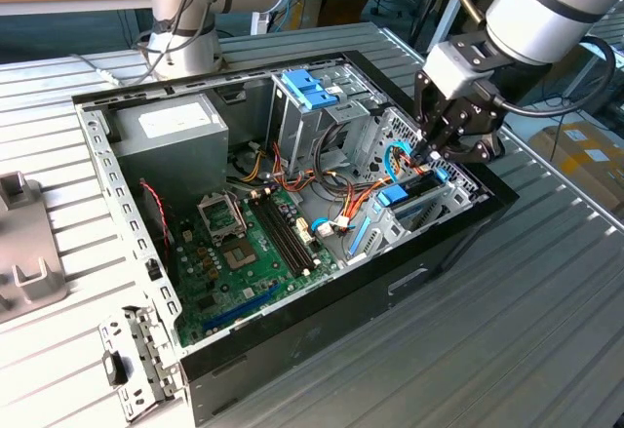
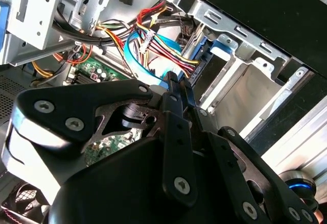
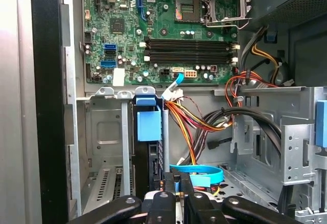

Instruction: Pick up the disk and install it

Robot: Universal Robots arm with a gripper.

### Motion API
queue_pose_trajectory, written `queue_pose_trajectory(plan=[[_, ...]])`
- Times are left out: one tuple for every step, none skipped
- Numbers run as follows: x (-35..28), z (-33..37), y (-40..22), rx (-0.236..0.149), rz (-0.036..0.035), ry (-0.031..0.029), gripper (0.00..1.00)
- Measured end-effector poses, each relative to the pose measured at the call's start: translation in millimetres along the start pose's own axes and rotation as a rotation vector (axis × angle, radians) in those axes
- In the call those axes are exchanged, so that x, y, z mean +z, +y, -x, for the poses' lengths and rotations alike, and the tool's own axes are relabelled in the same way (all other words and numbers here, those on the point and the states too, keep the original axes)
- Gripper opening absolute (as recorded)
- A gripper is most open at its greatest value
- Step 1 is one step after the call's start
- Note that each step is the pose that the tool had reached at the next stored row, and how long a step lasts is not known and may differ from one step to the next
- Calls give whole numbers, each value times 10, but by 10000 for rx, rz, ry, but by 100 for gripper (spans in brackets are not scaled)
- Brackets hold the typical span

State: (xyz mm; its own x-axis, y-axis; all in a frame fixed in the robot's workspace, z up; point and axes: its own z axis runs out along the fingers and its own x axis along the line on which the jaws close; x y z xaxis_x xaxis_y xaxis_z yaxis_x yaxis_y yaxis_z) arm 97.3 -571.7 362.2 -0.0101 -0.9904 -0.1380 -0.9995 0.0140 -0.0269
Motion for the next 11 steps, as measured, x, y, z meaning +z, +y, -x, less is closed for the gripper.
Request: queue_pose_trajectory(plan=[[-1,-4,2,0,-1,0,16],[-1,-10,4,0,0,-1,16],[-2,-14,6,0,0,0,16],[-3,-18,8,0,0,0,16],[-3,-23,10,0,0,0,16],[-4,-26,11,0,0,0,16],[-5,-32,13,0,0,0,16],[-6,-39,16,0,0,0,16],[-6,-42,18,0,0,0,16],[-7,-47,20,0,0,-1,16],[-8,-53,22,-1,0,0,16]])
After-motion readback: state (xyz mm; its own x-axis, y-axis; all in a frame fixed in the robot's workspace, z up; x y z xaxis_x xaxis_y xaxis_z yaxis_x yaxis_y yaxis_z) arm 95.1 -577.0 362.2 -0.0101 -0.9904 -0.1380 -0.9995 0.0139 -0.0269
